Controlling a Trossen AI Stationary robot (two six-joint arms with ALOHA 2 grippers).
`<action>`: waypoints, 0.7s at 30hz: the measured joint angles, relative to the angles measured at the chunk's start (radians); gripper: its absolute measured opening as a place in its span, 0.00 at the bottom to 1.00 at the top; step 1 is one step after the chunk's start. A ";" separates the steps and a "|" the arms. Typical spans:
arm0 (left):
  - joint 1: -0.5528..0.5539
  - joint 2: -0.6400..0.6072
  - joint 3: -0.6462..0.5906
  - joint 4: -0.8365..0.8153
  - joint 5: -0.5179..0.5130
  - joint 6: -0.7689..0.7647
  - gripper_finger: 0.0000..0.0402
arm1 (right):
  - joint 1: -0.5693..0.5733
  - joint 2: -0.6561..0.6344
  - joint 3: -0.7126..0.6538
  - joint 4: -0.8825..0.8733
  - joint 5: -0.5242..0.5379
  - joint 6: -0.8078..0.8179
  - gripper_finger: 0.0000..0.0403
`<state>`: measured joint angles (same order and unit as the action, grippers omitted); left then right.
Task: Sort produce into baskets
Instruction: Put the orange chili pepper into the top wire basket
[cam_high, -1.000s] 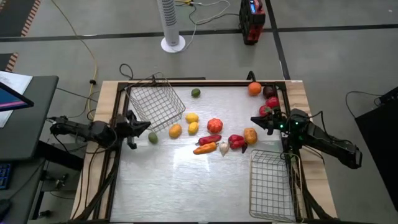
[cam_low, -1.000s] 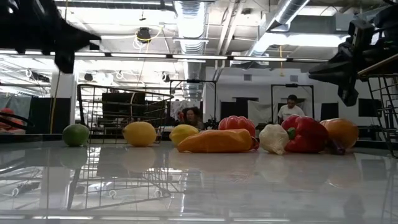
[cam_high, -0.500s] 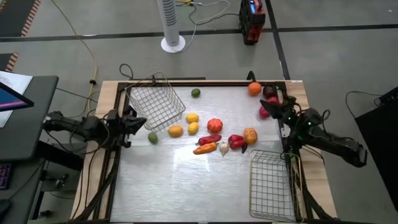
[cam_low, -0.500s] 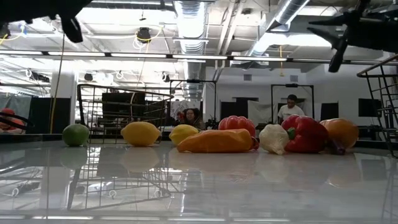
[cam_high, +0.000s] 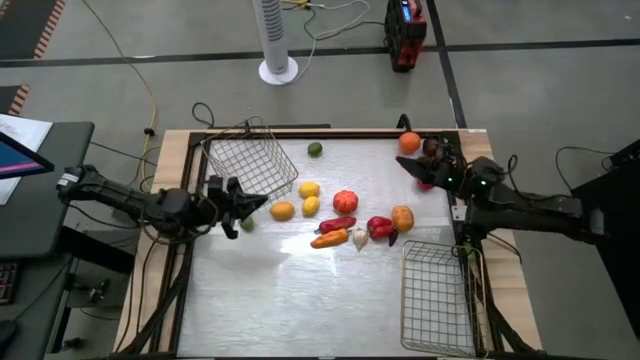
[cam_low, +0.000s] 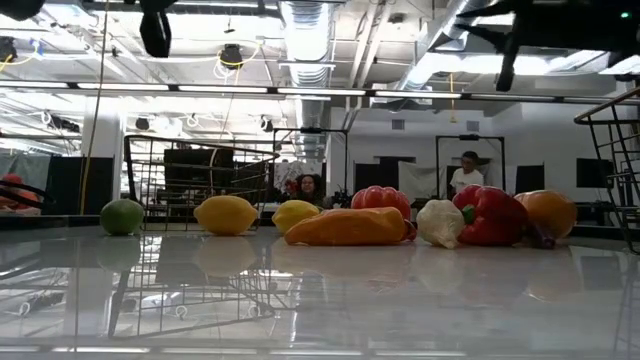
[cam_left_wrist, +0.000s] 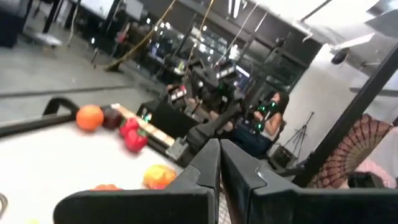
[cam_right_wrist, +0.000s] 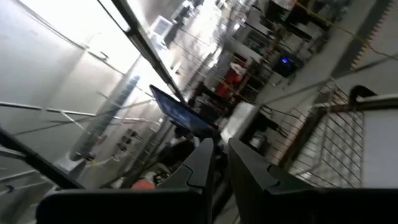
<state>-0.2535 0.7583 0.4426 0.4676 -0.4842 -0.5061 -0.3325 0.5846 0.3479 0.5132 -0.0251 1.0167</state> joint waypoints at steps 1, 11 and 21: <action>0.000 0.019 0.006 0.002 -0.002 -0.022 0.00 | 0.000 0.021 0.008 0.002 0.000 0.000 0.19; 0.001 0.097 0.010 0.027 -0.076 -0.206 0.00 | 0.041 0.163 0.108 0.055 -0.045 -0.015 0.19; 0.134 0.166 0.156 -0.067 0.162 -0.196 0.00 | 0.043 0.328 0.256 0.013 -0.183 -0.108 0.19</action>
<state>-0.1193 0.9241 0.5987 0.4003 -0.3221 -0.7025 -0.2897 0.9126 0.6036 0.5266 -0.2082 0.9089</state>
